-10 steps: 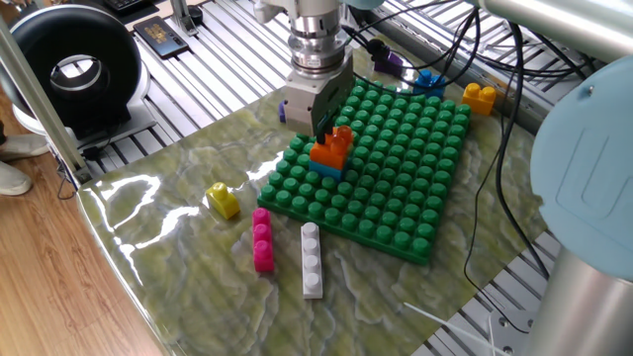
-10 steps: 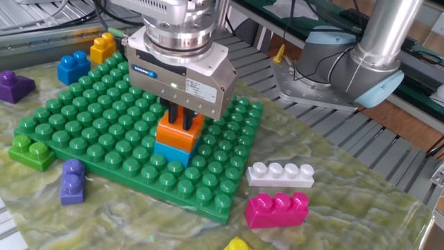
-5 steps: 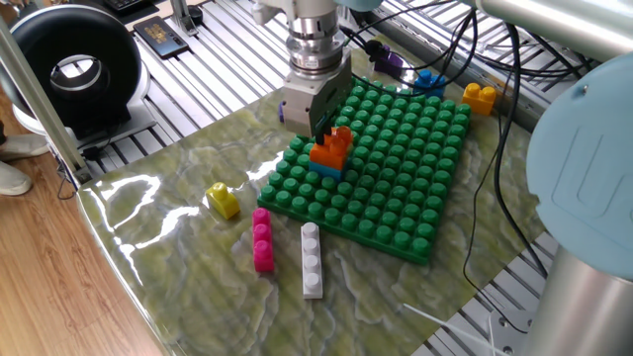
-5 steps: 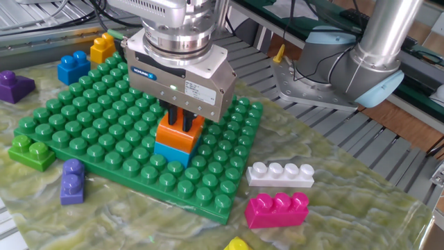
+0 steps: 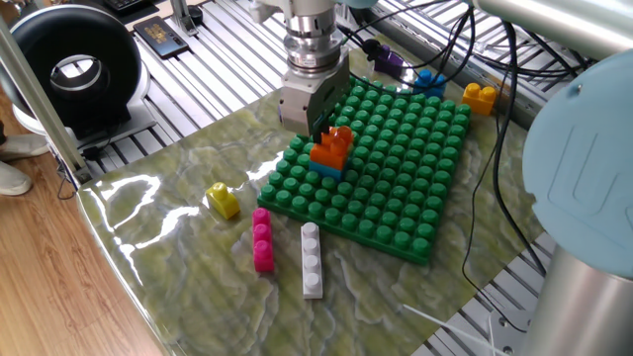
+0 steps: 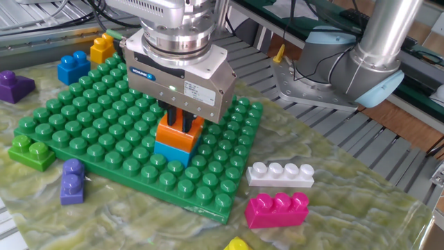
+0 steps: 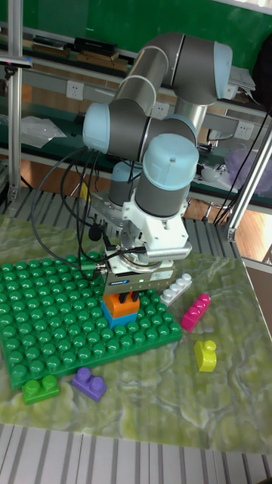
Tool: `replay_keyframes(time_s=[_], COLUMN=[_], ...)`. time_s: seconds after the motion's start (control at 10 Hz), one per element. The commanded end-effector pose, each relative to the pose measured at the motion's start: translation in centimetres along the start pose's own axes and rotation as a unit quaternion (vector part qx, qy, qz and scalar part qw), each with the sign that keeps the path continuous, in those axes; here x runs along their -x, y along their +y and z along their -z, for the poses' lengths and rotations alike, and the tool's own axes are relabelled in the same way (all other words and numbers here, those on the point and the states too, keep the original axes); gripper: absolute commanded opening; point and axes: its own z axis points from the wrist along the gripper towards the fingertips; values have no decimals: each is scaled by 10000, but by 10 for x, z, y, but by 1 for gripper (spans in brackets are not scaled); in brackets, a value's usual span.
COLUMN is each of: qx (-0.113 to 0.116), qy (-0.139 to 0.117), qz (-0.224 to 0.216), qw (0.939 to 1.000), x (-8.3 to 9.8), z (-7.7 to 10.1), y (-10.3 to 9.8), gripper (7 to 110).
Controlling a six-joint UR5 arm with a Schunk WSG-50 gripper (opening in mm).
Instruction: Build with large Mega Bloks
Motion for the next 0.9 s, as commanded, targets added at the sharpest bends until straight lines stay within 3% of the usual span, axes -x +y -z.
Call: replay_keyframes(time_s=[0.0, 0.2, 0.5, 0.8], qx=[89, 292, 158, 155], qy=[-7, -184, -644, -637], qz=[-27, -64, -243, -166], qw=[10000, 9994, 9975, 9977], x=[0, 8, 30, 44], z=[14, 26, 30, 27], y=[4, 12, 5, -1], gripper=[22, 22, 22, 22])
